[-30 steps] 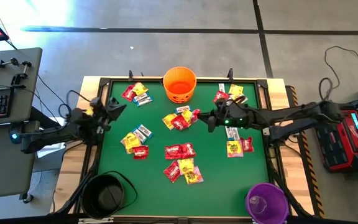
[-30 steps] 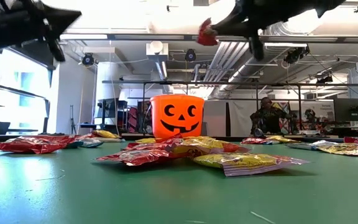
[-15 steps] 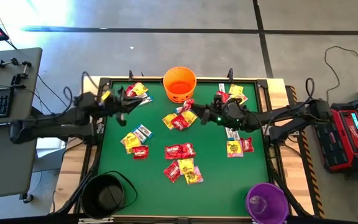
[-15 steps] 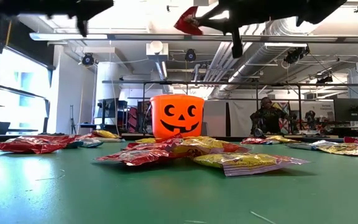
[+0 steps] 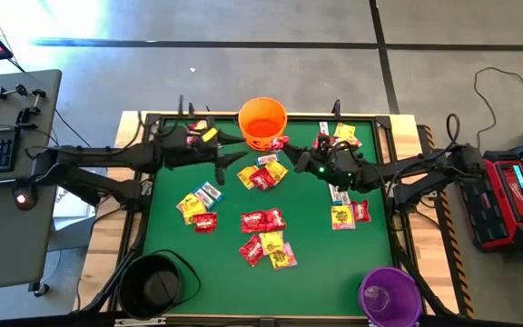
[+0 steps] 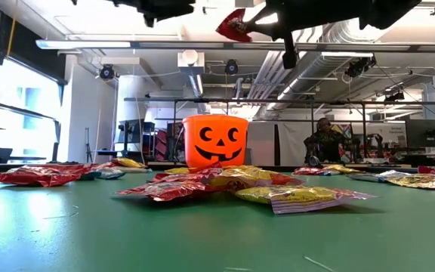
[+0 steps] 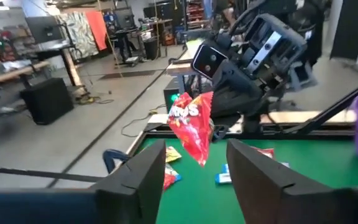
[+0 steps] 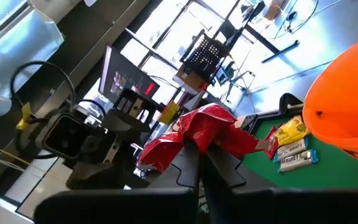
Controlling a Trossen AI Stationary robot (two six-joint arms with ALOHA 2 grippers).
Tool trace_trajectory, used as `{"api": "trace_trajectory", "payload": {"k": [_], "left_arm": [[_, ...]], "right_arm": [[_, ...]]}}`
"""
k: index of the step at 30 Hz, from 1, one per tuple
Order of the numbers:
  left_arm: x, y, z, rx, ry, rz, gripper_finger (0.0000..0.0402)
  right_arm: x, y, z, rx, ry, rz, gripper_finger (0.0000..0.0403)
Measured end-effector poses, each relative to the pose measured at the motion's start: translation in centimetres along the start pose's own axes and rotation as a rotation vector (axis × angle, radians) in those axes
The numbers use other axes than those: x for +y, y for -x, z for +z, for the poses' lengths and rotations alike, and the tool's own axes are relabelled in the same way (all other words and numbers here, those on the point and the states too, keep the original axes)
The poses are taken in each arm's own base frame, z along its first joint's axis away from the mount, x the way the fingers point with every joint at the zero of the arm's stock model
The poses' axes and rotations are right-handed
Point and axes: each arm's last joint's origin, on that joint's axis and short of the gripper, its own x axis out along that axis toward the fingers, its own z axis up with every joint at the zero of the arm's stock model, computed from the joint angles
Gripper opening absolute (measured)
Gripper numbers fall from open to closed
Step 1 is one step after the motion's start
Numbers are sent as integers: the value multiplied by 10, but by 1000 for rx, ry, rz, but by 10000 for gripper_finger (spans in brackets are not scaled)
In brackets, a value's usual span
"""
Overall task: Sort candy by brand, put in halloween buckets
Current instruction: Put the red candy into the black bucket
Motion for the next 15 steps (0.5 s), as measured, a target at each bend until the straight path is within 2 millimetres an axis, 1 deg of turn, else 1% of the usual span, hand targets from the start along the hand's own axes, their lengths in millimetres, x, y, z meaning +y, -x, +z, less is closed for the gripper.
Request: {"api": "trace_trajectory", "payload": {"k": [4, 8, 13, 15], "left_arm": [[-7, -18, 2, 24, -32, 14, 191], [-14, -33, 4, 40, -20, 3, 209], [-22, -50, 4, 103, -53, 62, 216], [-25, -57, 4, 124, -60, 60, 216]], "right_arm": [[2, 0, 2, -16, -18, 15, 0], [2, 0, 2, -32, -55, 4, 0], [2, 0, 2, -32, -70, 5, 0], [2, 0, 2, -32, -88, 6, 0]]}}
